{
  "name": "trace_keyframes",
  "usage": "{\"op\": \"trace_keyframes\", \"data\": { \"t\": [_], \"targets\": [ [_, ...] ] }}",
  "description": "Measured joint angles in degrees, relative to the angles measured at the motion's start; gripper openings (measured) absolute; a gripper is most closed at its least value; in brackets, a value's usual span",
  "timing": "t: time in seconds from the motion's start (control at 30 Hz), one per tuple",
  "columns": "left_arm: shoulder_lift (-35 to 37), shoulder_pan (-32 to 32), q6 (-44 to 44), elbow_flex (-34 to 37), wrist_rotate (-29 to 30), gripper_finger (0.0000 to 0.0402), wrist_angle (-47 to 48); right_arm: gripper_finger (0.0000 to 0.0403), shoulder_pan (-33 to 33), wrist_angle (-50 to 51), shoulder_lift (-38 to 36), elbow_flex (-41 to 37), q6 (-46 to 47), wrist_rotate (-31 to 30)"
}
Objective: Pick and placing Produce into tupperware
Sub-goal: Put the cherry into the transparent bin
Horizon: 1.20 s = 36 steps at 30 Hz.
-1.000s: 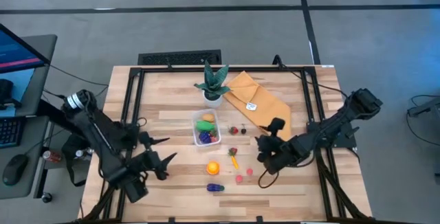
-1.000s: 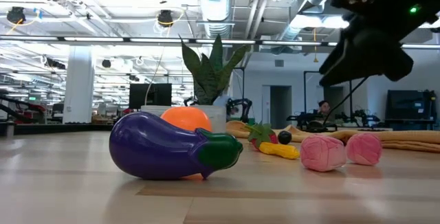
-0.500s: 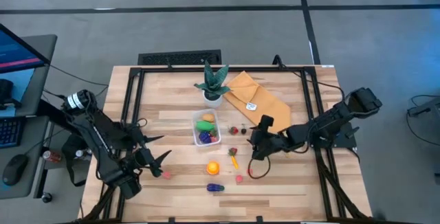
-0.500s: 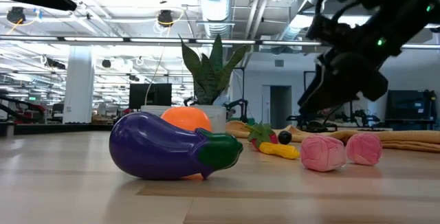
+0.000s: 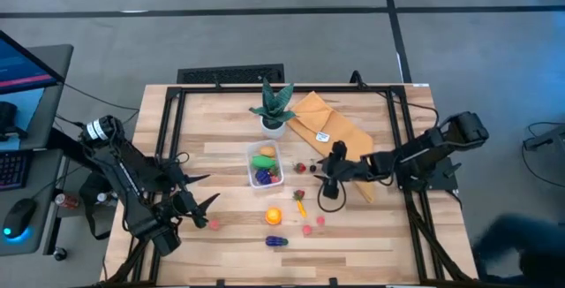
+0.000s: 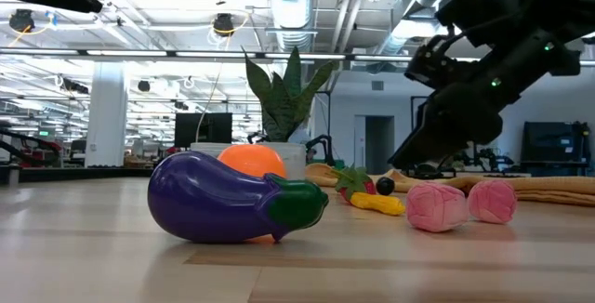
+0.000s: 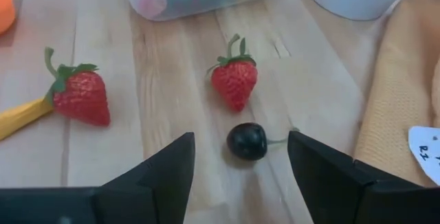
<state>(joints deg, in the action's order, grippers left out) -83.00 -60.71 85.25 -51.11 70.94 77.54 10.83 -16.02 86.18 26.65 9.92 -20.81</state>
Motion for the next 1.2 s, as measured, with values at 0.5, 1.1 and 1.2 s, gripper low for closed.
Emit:
{"op": "trace_keyframes", "data": {
  "t": [0.5,1.1,1.2],
  "targets": [
    [-0.02,0.02,0.00,0.00,0.02,0.0291,-0.02,0.0160,-4.34,-0.42,0.52,0.01,0.74,6.64],
    [-0.02,0.04,-0.04,0.00,0.00,0.0291,-0.02,0.0222,-6.42,-2.42,5.36,0.46,2.03,8.82],
    [-0.04,0.04,-0.05,0.00,0.00,0.0291,-0.02,0.0223,-5.99,-3.02,8.59,2.00,1.27,8.82]
  ]
}}
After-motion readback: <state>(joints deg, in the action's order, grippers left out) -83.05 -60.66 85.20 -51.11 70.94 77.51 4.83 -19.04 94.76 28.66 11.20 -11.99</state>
